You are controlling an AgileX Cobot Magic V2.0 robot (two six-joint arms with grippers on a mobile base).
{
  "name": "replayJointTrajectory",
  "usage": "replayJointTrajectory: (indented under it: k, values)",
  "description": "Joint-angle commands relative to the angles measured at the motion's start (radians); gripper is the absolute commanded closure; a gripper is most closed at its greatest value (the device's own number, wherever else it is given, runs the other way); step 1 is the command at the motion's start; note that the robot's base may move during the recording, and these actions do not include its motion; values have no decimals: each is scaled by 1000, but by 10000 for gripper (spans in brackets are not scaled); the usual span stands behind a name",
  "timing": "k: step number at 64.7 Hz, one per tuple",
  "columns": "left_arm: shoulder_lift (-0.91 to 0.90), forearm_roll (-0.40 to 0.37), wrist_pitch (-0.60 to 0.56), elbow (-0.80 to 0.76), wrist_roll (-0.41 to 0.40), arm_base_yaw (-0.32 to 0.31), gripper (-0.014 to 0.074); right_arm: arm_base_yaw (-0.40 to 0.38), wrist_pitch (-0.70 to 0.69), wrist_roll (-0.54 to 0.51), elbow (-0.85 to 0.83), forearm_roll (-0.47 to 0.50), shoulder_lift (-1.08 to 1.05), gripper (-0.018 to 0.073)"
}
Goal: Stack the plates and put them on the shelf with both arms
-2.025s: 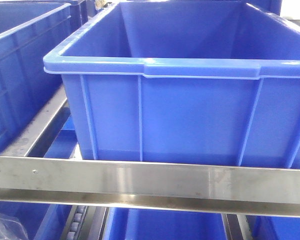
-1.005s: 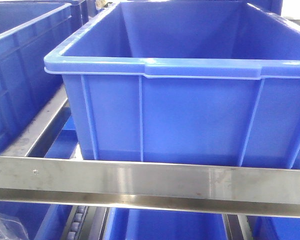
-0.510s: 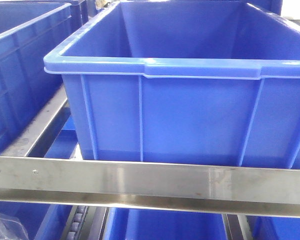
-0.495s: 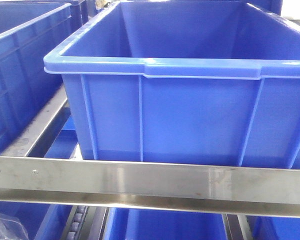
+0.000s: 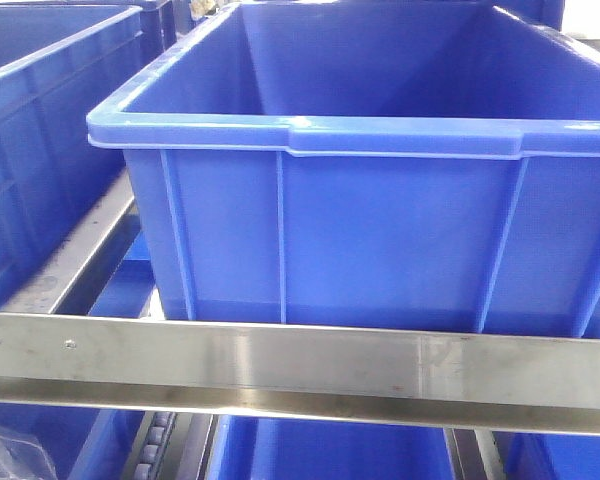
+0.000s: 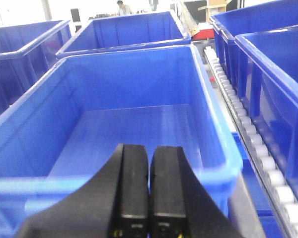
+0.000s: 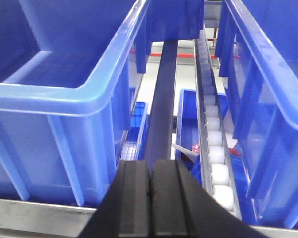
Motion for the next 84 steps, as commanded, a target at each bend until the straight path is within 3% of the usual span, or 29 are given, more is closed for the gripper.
replayJointTrajectory:
  k: [1,12,17,21,84]
  values:
    - [-67,-2,-95,26,-14,-1,514,-3,-81,-3,2,-11,-18,505]
    - [-184,-20,-98,141,-40,-50,514,-3,-81,-3,2,-11,-18,505]
    - [-214,-29,-159,206,-40,-67,514,-3,-81,-3,2,-11,-18,505]
    - [-255,-40,-52,197,-38,-69,514,-3,-80,-3,2,-11,-18,505]
    - [-256,-41,-73,200,-34,-59,514,-3,-81,-3,2,-11,-17,505]
